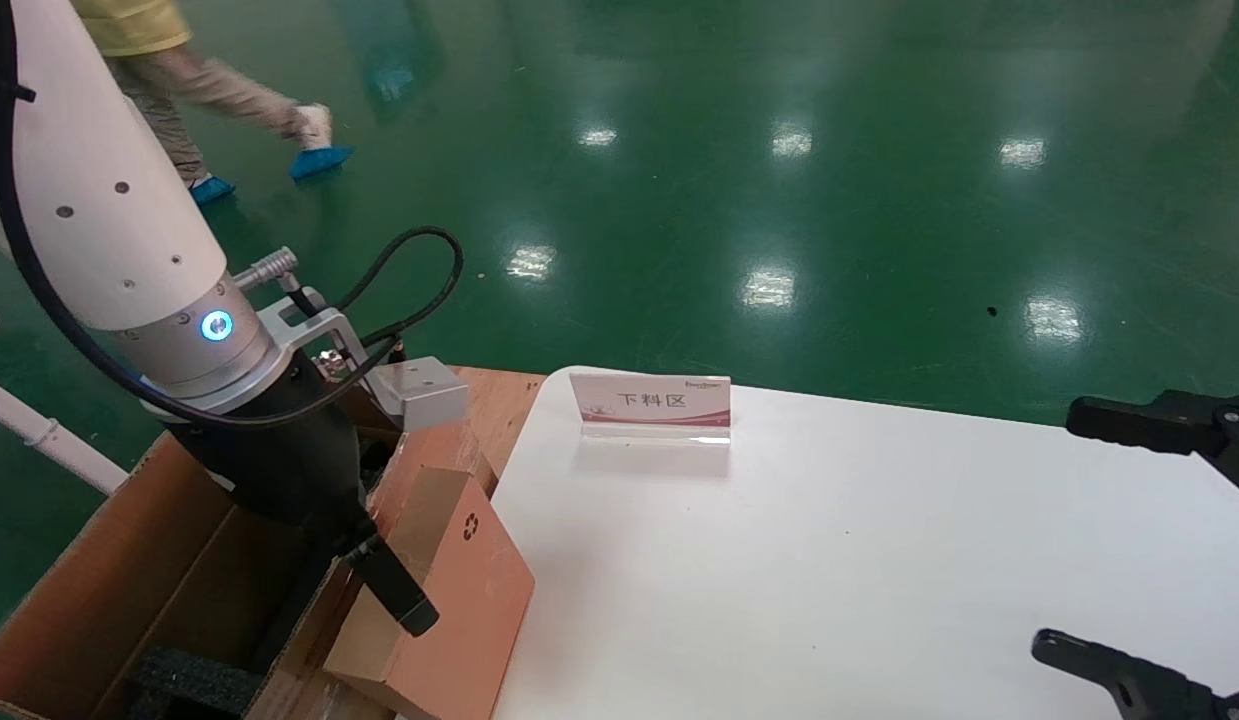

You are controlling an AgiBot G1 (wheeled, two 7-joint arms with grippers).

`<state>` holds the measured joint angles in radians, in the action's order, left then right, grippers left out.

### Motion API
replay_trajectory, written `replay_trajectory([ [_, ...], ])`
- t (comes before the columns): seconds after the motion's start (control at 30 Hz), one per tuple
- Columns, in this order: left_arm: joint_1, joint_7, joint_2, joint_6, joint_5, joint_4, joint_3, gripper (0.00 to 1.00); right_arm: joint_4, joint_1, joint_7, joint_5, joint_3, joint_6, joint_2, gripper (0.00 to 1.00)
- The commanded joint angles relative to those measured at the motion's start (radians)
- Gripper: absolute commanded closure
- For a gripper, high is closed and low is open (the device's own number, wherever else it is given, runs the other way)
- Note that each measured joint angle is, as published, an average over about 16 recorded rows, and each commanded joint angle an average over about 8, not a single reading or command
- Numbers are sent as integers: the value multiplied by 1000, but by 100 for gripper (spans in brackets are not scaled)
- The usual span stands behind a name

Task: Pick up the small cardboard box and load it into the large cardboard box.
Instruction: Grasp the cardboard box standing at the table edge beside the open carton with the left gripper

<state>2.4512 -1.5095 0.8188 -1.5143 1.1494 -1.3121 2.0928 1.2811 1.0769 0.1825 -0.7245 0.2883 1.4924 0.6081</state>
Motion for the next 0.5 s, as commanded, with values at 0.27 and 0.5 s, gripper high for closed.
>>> replay_trajectory([
  [0.27,-7,10,-1,6,1,4,2,0,0,0,0,0,0,0,0,0],
  [0.5,-19,14,2,13,6,10,8,0,-1,0,-1,0,1,0,0,0],
])
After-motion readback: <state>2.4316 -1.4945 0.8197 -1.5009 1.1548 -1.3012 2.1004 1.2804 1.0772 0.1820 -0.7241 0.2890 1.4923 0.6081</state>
